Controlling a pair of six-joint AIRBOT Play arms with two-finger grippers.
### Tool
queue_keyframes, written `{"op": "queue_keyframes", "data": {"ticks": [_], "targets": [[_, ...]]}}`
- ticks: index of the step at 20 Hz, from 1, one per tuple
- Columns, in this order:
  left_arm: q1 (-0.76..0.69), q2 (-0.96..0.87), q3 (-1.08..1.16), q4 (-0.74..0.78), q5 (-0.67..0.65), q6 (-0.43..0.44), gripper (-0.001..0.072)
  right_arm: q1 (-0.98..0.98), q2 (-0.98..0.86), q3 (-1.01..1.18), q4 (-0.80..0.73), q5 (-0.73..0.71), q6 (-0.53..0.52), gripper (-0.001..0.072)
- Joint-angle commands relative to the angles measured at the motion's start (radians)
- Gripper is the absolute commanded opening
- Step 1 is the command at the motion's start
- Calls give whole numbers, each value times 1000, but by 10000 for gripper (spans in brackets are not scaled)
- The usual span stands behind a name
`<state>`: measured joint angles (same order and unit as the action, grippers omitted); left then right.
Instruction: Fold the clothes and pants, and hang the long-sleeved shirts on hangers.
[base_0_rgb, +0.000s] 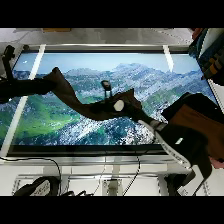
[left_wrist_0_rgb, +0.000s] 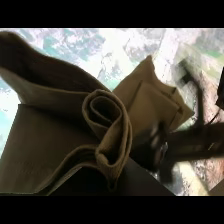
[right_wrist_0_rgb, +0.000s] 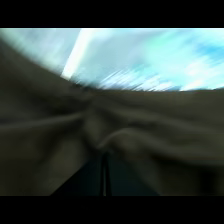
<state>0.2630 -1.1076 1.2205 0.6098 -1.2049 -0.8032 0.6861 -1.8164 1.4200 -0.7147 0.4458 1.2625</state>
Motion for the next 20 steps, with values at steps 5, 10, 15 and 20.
{"op": "queue_keyframes", "data": {"ticks": [5,10,15,20], "targets": [[-95,-55,0,-63,-9,-5,12,74,-66,95,-36,204,26,12],[-347,-198,0,-214,190,-5,12,-158,37,112,-280,386,70,12],[-738,-387,1,-418,650,39,12,-496,192,112,-303,521,90,12],[-968,-486,1,-372,1056,71,720,-722,227,109,-360,699,78,37]]}}
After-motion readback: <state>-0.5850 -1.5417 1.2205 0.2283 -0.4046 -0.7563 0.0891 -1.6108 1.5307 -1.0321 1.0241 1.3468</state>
